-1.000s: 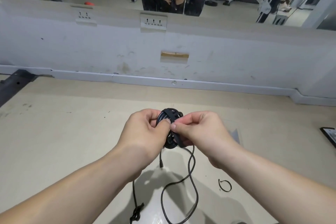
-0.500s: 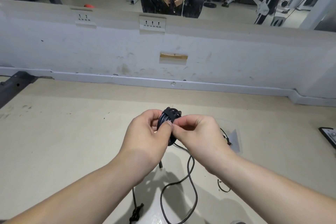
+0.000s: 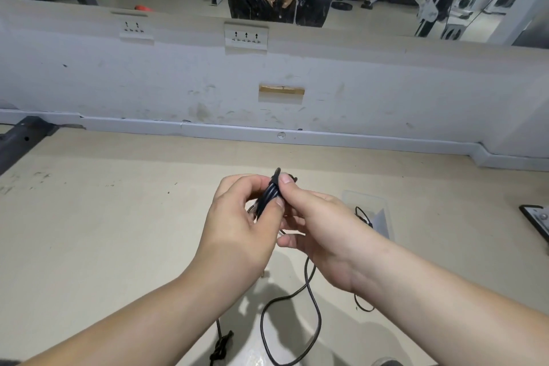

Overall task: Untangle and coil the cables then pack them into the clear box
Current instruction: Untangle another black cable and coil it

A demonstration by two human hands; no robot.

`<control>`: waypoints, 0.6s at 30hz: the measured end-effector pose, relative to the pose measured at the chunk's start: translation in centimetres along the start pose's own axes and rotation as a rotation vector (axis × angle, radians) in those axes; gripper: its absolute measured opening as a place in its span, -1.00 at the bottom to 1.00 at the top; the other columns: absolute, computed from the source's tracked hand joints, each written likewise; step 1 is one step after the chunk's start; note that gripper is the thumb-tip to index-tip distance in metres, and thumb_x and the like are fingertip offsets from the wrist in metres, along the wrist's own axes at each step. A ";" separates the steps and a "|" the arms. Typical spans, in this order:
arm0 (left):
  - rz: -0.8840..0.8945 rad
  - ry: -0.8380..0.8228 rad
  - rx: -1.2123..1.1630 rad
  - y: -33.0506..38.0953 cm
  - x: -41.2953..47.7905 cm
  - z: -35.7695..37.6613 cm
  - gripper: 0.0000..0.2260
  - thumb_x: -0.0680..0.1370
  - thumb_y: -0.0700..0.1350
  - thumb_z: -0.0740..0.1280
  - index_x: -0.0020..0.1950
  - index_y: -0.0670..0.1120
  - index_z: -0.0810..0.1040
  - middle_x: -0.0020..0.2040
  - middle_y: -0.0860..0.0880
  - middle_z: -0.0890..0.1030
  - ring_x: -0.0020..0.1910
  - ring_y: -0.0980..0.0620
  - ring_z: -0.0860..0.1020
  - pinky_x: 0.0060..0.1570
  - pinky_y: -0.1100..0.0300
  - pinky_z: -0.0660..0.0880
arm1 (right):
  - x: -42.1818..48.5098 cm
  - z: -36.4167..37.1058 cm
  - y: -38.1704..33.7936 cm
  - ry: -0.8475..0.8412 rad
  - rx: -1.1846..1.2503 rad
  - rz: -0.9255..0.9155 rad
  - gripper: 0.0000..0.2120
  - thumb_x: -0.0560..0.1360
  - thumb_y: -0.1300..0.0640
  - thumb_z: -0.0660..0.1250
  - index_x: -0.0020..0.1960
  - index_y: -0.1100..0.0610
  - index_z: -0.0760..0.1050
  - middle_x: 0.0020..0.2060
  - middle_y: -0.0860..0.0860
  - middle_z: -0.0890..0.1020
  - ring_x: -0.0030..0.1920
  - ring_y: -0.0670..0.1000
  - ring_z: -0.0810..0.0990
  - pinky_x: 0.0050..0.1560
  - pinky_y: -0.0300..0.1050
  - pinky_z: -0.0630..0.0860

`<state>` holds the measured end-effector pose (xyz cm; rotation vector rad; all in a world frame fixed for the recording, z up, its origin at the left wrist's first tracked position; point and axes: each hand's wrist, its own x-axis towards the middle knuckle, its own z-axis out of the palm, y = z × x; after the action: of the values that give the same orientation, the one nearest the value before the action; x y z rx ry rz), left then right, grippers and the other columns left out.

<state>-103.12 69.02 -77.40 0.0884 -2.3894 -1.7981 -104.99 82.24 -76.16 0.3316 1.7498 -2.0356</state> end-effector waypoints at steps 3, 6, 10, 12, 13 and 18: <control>-0.013 -0.023 -0.084 0.4 -0.3 0.2 -0.84 0.57 -0.21 0.45 0.11 0.00 0.68 0.14 0.08 0.58 0.14 0.21 0.61 0.23 0.21 0.55 | 0.1 -0.4 -0.2 -0.029 0.006 -0.008 -0.51 0.55 -0.17 0.40 0.17 0.26 0.66 -0.06 0.11 0.69 -0.14 0.05 0.46 -0.32 -0.20 0.36; -0.089 -0.064 -0.220 0.9 -0.2 0.1 -0.81 0.58 -0.26 0.43 0.09 -0.01 0.72 0.15 0.06 0.65 0.07 0.31 0.63 0.00 0.52 0.49 | 0.3 -0.8 -0.6 -0.016 0.012 -0.031 -0.65 0.51 -0.12 0.46 0.07 0.16 0.71 -0.14 0.09 0.66 -0.26 0.03 0.45 -0.35 -0.15 0.23; -0.168 -0.109 -0.271 1.1 0.6 -0.5 -0.86 0.60 -0.16 0.41 -0.04 0.01 0.76 0.09 0.14 0.72 0.01 0.22 0.66 -0.19 0.53 0.50 | 0.2 -1.2 -0.8 -0.035 -0.089 -0.077 -0.83 0.53 0.02 0.38 -0.15 0.06 0.67 -0.35 -0.02 0.59 -0.39 -0.04 0.44 -0.37 -0.15 0.28; -0.162 -0.137 -0.216 1.0 0.8 -0.8 -0.86 0.60 -0.14 0.41 -0.06 0.00 0.77 0.05 0.16 0.73 -0.01 0.17 0.66 -0.24 0.49 0.52 | 0.3 -1.3 -0.5 -0.048 -0.120 -0.076 -0.84 0.53 0.04 0.33 -0.11 0.08 0.65 -0.32 0.01 0.58 -0.32 -0.01 0.45 -0.32 -0.15 0.35; -0.157 -0.150 -0.199 0.9 0.9 -0.9 -0.87 0.59 -0.15 0.43 -0.07 -0.01 0.77 0.03 0.16 0.73 -0.01 0.17 0.67 -0.20 0.46 0.54 | 0.3 -1.3 -0.5 -0.058 -0.128 -0.075 -0.83 0.52 0.04 0.33 -0.07 0.09 0.65 -0.29 0.04 0.60 -0.25 0.02 0.47 -0.24 -0.10 0.38; -0.172 -0.201 -0.213 0.8 1.6 -1.8 -0.94 0.54 -0.18 0.49 -0.09 -0.06 0.77 -0.08 0.05 0.77 -0.06 0.15 0.70 -0.02 0.35 0.54 | 0.3 -1.6 -1.1 -0.113 -0.168 -0.092 -0.82 0.49 0.03 0.34 -0.14 0.07 0.69 -0.27 0.05 0.61 -0.22 -0.01 0.58 -0.10 -0.07 0.44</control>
<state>-104.36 67.37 -76.02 0.0953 -2.3642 -2.2271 -105.95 83.87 -75.59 0.0837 1.8805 -1.9111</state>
